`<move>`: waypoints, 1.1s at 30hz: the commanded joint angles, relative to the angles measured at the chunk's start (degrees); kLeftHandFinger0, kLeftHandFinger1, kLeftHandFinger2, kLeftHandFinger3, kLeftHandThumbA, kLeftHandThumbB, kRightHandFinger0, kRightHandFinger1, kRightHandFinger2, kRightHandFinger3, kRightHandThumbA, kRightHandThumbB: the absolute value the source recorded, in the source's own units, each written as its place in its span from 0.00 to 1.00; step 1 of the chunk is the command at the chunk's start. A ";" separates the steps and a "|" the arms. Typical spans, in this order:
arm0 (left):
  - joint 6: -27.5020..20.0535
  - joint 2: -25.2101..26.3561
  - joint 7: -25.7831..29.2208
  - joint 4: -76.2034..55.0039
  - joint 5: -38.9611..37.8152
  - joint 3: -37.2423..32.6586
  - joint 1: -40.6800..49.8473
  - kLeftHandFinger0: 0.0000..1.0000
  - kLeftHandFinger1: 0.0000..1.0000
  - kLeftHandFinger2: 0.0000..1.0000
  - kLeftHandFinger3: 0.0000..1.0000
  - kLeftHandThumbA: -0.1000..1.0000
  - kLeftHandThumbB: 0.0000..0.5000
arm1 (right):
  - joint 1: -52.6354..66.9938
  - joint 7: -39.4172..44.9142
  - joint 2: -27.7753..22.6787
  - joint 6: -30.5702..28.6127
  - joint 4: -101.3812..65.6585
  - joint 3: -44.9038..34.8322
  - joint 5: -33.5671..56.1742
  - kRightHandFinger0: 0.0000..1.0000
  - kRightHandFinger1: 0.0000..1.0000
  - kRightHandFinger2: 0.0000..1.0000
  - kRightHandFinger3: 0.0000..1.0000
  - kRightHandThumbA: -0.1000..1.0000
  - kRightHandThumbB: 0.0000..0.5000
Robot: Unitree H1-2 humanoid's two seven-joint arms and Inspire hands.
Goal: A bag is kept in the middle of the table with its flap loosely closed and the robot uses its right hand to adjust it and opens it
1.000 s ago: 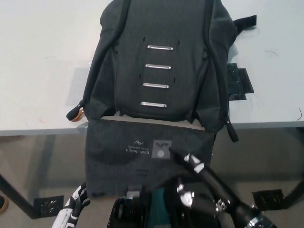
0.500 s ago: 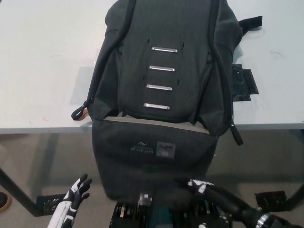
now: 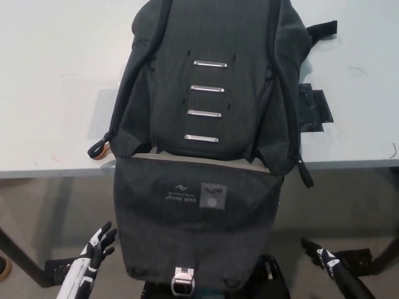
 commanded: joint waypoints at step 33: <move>-0.27 0.14 -0.08 -1.47 -0.03 1.47 -0.28 1.00 1.00 1.00 1.00 1.00 0.13 | 1.89 1.41 15.00 -16.01 3.56 -10.46 24.72 1.00 1.00 1.00 1.00 1.00 0.57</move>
